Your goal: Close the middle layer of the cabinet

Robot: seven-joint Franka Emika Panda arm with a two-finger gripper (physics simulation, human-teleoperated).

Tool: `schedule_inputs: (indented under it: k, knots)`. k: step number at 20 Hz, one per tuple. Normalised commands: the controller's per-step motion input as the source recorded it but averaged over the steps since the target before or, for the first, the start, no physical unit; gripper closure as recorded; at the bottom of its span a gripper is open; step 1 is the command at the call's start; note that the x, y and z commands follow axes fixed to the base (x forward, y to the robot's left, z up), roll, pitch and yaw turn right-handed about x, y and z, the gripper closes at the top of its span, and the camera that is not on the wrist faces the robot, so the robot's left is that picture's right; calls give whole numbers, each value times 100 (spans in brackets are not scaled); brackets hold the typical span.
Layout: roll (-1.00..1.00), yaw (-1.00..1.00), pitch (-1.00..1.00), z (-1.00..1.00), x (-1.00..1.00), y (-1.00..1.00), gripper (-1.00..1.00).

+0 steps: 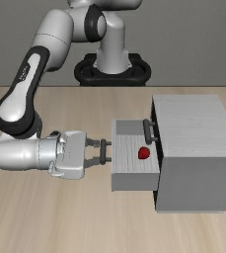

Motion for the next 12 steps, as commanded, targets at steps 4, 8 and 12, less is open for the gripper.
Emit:
schedule_inputs:
  k: [4,8,12]
  knots:
    - [0,0,0,0,0,100,-100]
    - [0,0,0,0,0,100,-100]
    - [0,0,0,0,0,100,-100]
